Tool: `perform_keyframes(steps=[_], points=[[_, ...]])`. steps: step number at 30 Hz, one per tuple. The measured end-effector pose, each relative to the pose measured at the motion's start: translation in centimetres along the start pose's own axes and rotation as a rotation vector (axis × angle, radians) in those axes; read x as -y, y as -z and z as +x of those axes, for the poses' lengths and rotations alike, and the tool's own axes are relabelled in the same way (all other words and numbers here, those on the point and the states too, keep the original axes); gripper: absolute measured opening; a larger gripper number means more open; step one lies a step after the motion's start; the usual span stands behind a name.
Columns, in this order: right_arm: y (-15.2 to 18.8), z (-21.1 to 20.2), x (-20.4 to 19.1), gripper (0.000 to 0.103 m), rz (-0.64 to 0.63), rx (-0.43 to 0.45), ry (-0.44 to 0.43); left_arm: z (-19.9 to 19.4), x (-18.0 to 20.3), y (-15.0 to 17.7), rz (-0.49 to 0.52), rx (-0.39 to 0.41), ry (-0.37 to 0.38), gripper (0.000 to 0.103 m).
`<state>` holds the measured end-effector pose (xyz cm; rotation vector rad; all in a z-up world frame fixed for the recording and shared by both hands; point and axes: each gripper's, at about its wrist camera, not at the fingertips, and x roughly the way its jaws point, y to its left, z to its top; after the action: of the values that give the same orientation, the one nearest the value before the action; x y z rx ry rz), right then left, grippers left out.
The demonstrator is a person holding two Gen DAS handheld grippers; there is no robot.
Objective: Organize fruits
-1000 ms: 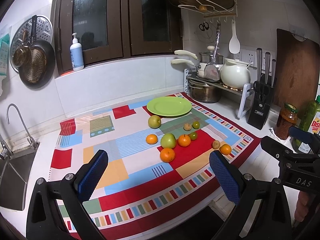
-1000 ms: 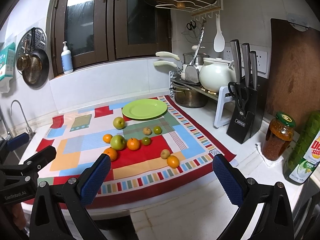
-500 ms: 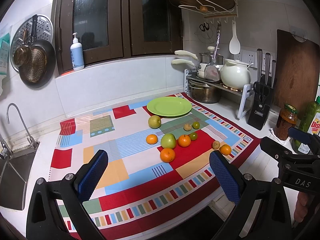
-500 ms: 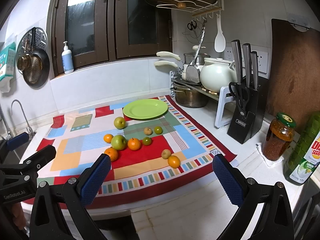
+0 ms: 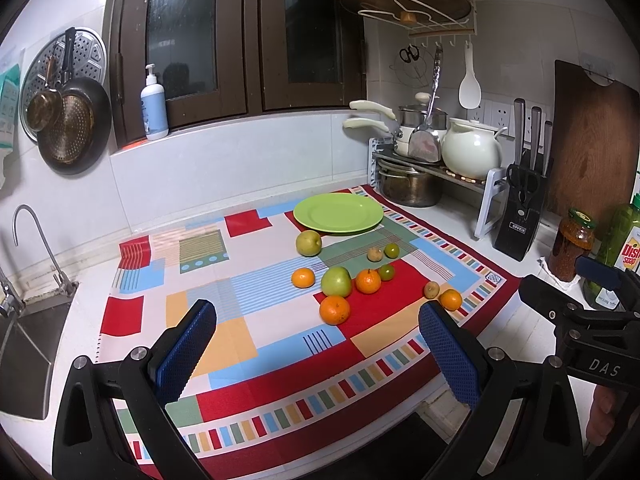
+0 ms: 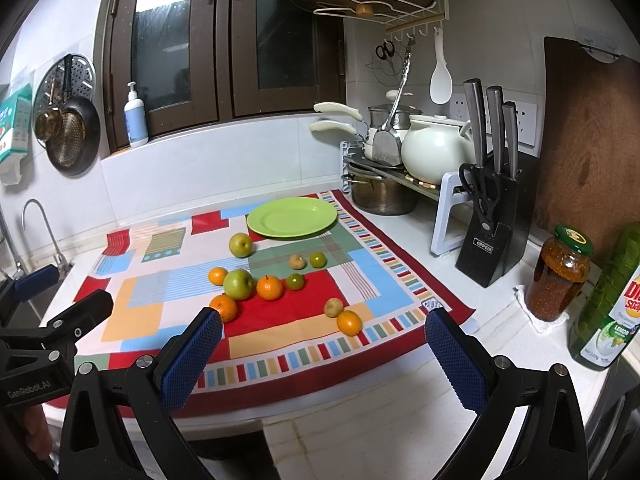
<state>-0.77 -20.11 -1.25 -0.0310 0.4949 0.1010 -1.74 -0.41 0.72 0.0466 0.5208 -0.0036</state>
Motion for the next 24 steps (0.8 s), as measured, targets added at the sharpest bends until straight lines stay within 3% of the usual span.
perform_keyframes(steps=[11, 24], points=[[0.2, 0.9, -0.4, 0.102, 0.001, -0.016, -0.005, 1.1, -0.1, 0.0, -0.013, -0.029, 0.003, 0.103], [1.3, 6.3, 0.1, 0.102, 0.013, -0.148, 0.01, 7.3, -0.5, 1.5, 0.02, -0.129, 0.022, 0.103]])
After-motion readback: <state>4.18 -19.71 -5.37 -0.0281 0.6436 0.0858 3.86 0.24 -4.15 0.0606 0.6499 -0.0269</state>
